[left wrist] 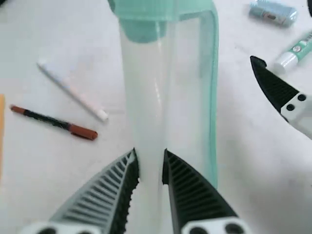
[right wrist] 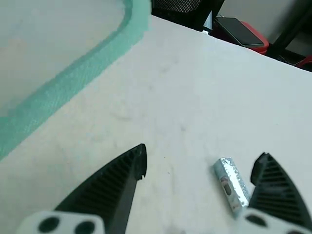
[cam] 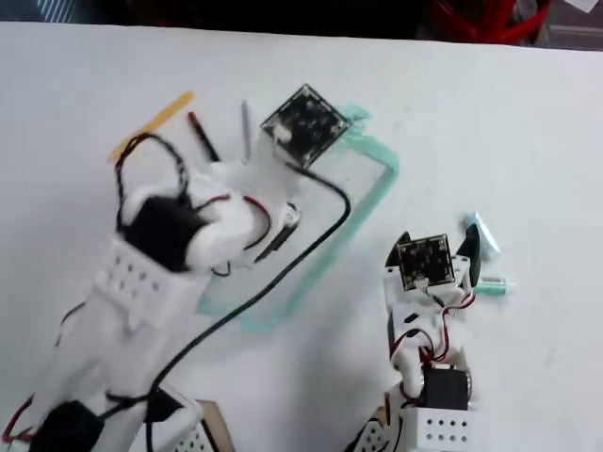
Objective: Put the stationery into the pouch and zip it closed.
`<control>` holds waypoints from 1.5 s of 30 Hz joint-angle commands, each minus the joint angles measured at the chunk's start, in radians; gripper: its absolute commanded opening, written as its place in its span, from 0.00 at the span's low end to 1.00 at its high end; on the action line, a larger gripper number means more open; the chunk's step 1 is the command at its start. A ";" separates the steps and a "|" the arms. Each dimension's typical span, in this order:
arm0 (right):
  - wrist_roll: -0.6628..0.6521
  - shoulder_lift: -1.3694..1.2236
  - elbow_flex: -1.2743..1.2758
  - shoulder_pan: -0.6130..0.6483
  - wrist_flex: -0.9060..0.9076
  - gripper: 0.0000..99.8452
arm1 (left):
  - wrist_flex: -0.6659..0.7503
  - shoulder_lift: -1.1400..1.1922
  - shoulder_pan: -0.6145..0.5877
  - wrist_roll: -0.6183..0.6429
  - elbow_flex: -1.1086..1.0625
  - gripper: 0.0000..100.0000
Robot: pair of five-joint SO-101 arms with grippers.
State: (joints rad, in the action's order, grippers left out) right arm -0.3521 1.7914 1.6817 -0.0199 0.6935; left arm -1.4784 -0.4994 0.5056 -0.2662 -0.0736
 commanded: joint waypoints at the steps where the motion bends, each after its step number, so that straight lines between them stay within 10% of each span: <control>1: -0.009 0.008 0.008 -0.001 -0.018 0.34 | 0.180 -0.150 -0.028 -0.279 -0.091 0.02; 14: -0.009 0.008 0.008 -0.001 -0.018 0.34 | 1.338 -0.570 -0.202 -0.147 -1.109 0.02; 22: -0.002 0.007 -0.055 -0.001 0.015 0.34 | 1.353 -0.604 -0.220 0.137 -1.237 0.02; 35: -0.072 -0.036 -0.743 0.183 0.423 0.34 | 1.132 -0.733 0.033 0.023 -1.382 0.02; 45: 0.112 -0.736 -1.668 0.403 0.769 0.17 | 1.102 -0.892 -0.024 0.032 -1.444 0.02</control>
State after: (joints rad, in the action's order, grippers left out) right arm -0.3168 1.2712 0.3867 0.3115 1.3303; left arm -0.3567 -1.3832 0.4856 -0.2309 -1.5098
